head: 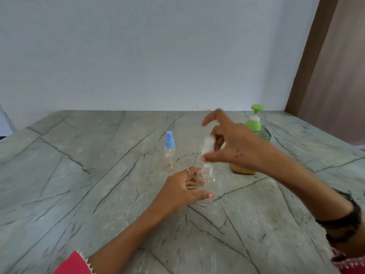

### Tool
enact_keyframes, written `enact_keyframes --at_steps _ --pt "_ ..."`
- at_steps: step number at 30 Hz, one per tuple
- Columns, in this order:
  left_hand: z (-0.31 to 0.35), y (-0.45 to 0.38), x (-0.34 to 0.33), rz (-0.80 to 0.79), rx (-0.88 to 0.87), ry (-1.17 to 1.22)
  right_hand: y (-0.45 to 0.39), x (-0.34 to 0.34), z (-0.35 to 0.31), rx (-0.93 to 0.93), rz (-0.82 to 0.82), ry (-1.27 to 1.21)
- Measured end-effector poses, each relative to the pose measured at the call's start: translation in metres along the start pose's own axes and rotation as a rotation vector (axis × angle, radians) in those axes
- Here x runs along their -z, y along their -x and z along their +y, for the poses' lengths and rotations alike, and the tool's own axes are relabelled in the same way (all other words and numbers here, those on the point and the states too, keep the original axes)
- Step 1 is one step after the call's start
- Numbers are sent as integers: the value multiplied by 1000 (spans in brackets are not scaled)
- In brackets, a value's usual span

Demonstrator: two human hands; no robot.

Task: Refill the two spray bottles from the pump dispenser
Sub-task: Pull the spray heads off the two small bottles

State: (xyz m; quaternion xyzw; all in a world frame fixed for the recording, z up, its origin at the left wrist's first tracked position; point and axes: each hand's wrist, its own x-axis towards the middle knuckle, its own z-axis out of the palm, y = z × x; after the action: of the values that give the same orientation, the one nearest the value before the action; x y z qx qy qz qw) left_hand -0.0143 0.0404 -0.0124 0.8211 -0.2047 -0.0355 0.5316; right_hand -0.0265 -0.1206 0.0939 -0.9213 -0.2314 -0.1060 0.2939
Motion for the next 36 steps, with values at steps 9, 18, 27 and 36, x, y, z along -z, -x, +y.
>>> enact_keyframes --at_steps 9,18,27,36 --pt "1 2 -3 35 -22 0 0 32 4 -8 298 -299" --pt "-2 2 -3 105 -23 -2 -11 -16 42 -228 293 -547" --pt "-1 2 -3 125 -40 -21 -54 -68 57 -232 259 -498" --pt "-5 0 -3 170 -60 -52 -78 -97 80 -297 192 -393"
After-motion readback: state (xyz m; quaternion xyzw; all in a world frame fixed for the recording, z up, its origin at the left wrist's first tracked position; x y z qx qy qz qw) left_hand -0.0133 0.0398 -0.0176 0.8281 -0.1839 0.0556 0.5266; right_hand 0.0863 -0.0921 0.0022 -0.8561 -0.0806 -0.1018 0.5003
